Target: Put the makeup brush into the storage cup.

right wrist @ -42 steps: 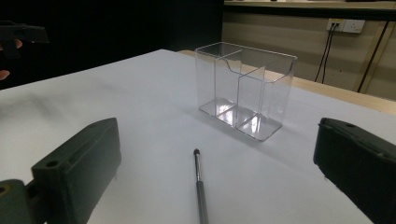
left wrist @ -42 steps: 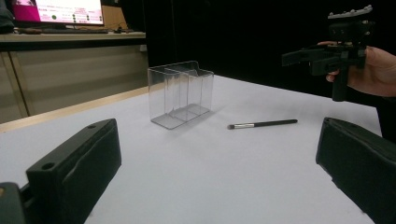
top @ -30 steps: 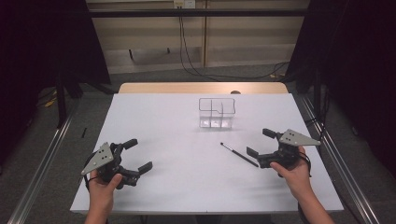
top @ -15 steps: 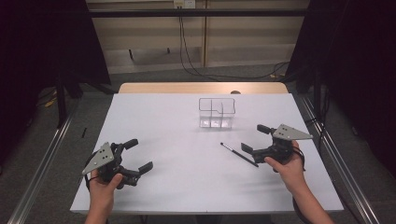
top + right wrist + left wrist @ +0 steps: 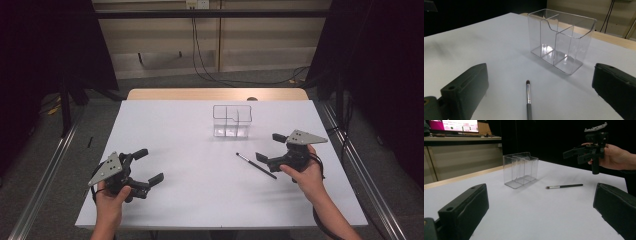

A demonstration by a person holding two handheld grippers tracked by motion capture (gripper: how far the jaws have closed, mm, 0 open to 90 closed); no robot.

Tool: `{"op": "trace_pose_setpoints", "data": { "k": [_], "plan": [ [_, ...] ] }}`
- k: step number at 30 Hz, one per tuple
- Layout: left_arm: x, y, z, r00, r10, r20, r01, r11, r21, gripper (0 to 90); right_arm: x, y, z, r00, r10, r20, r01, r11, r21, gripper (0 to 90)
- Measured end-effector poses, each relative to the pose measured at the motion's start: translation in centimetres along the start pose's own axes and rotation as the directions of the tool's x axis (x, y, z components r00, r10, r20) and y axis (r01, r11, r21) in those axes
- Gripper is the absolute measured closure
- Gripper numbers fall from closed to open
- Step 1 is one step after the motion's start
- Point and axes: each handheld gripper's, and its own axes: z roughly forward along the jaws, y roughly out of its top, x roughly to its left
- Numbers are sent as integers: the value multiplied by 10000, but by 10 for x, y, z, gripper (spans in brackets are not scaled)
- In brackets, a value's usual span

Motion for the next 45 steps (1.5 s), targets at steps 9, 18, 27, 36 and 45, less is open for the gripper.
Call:
{"op": "trace_pose_setpoints", "data": {
  "k": [9, 18, 27, 36, 45],
  "plan": [
    [0, -1, 2, 10000, -49, 44, 49, 10000, 45, 0, -2, 3, 9, 10000, -32, -70, 39, 9953, 965, 6],
    [1, -1, 2, 10000, -38, 48, 38, 10000, 76, 0, -3, 10, 18, 9994, -313, -150, 341, 9641, 2632, 9],
    [1, -1, 2, 10000, -13, 75, 12, 9999, 103, 0, -3, 11, 26, 9979, -577, -288, 644, 9079, 4142, 13],
    [1, -1, 2, 10000, -27, 69, 26, 9999, 131, 0, -3, 14, 33, 9938, -942, -590, 1112, 8506, 5140, 21],
    [1, -1, 2, 9999, -40, 115, 39, 9999, 101, 0, 0, 18, 42, 9901, -1123, -846, 1406, 7993, 5843, 37]
  ]
}}
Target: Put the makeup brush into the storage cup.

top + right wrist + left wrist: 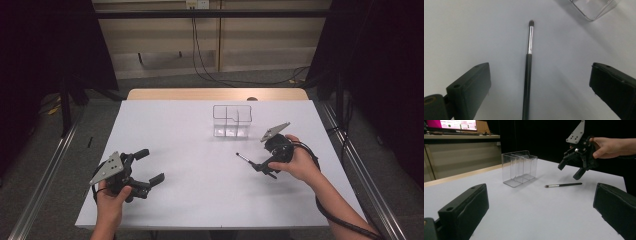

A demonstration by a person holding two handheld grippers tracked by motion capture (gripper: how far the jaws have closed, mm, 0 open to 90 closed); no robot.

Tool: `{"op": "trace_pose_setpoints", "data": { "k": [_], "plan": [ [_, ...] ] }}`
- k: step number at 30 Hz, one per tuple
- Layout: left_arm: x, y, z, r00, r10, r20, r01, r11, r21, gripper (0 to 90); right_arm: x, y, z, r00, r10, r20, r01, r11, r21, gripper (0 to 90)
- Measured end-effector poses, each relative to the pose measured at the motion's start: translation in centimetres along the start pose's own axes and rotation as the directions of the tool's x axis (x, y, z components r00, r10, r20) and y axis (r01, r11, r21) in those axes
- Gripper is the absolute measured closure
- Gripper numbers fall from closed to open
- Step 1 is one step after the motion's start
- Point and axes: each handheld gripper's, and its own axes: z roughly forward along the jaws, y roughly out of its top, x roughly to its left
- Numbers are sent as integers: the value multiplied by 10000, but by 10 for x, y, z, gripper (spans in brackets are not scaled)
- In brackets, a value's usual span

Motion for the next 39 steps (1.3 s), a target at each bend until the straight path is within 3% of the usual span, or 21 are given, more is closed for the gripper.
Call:
{"op": "trace_pose_setpoints", "data": {
  "k": [9, 17, 26, 39],
  "plan": [
    [0, 0, 0, 10000, -20, 8, 20, 10000, -16, 0, 1, 8, 3, 10000, -4, 42, 1, 9965, 838, 67],
    [1, -1, 1, 10000, -24, 10, 24, 10000, -7, 0, -2, 13, 8, 10000, -87, -8, 87, 9843, 1763, 98],
    [0, -1, 2, 10000, 50, 60, -50, 10000, 32, 0, -3, 20, 10, 9994, -336, -44, 338, 9750, 2196, 174],
    [1, -1, 1, 10000, 38, 11, -38, 10000, 53, 0, -5, 25, 14, 9991, -191, -379, 273, 9727, 2305, 377]
  ]
}}
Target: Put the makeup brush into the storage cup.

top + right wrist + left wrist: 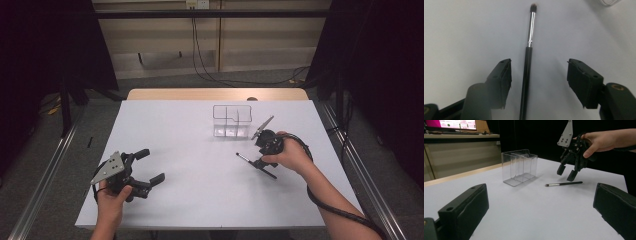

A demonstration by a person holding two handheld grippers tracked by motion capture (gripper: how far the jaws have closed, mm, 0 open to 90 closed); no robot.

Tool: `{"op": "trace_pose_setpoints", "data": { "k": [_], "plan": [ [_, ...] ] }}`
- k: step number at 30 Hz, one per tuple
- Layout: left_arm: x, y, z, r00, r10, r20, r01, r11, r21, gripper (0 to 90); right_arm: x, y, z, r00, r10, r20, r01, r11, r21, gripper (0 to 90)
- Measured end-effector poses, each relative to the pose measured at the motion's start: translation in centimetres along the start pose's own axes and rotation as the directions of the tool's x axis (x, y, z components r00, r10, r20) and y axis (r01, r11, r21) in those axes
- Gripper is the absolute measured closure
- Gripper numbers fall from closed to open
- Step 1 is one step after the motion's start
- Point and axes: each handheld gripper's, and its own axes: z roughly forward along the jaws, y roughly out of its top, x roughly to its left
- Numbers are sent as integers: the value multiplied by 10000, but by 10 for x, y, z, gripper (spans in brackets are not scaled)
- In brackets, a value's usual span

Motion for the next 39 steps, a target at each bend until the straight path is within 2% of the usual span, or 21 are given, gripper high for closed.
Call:
{"op": "trace_pose_setpoints", "data": {
  "k": [6, 8, 19, 22, 25, 31, 33, 39],
  "plan": [
    [1, 0, -1, 10000, 19, -11, -19, 10000, -4, 0, -1, 3, 2, 10000, -2, -3, 2, 10000, 27, 422],
    [1, 0, -1, 10000, 1, -12, -1, 10000, -25, 0, 0, 3, 3, 9998, 96, -185, -95, 9999, 49, 491],
    [2, 0, -1, 10000, -53, -25, 52, 10000, -46, 0, 2, 7, 8, 9997, -44, -255, 56, 9988, 482, 571],
    [2, -1, -1, 10000, -63, -35, 63, 10000, -51, 0, 3, 8, 9, 9998, 81, -157, -68, 9969, 780, 619],
    [3, -1, -1, 10000, -47, -23, 47, 10000, -13, 0, 3, 7, 11, 9996, 203, -173, -188, 9965, 817, 642],
    [3, -1, -1, 10000, -50, -33, 50, 10000, 53, 0, 3, 7, 14, 9997, 120, -219, -95, 9938, 1108, 711],
    [3, -1, -1, 10000, -58, -72, 59, 10000, 59, 0, 5, 8, 14, 9999, 108, -83, -97, 9925, 1219, 739],
    [4, -1, -2, 9999, -35, -166, 35, 10000, 27, 0, 7, 12, 16, 9995, -305, -26, 305, 9893, 1425, 839]
  ]
}}
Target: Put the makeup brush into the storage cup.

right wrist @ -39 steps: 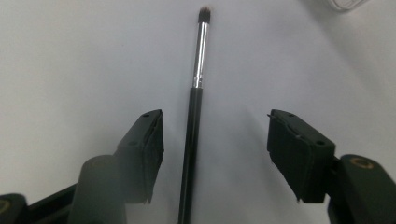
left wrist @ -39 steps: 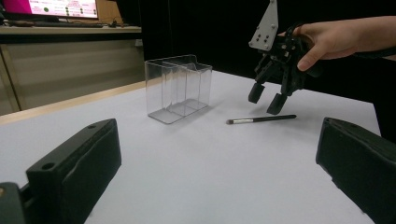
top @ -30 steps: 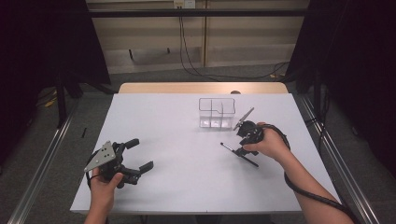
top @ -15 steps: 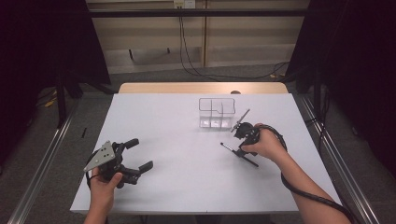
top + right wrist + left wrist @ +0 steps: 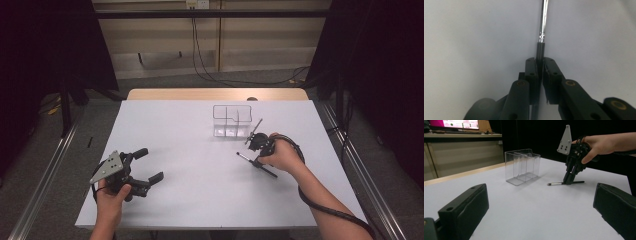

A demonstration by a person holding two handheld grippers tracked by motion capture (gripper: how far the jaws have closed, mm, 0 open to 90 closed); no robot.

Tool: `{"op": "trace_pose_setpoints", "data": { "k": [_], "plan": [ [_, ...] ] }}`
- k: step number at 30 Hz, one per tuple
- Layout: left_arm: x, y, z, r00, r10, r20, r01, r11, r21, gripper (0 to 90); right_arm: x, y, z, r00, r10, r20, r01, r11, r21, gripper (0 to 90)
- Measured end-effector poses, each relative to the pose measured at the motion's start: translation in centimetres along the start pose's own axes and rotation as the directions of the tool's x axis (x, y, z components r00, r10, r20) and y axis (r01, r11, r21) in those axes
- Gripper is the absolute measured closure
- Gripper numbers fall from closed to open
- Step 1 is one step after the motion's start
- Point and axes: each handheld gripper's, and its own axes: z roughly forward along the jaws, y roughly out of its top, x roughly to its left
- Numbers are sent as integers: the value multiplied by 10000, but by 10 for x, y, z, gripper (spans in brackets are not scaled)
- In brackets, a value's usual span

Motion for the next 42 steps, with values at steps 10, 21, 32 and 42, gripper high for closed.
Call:
{"op": "trace_pose_setpoints", "data": {
  "k": [10, 21, 32, 42],
  "plan": [
    [0, 0, -1, 10000, -42, -14, 42, 10000, -66, 0, -1, -3, 0, 9993, 379, -69, -381, 9990, -221, 847],
    [0, 0, -1, 10000, -37, -39, 37, 10000, -19, 0, -5, -14, -9, 9899, 1321, -525, -1390, 9765, -1647, 847],
    [0, 1, -2, 10000, -48, -52, 48, 10000, -62, 0, -5, -21, -16, 9840, 1572, -843, -1755, 9378, -2994, 847],
    [0, 0, -1, 10000, -72, -68, 72, 10000, -60, 0, -10, -34, -22, 9621, 2227, -1572, -2706, 8505, -4510, 847]
  ]
}}
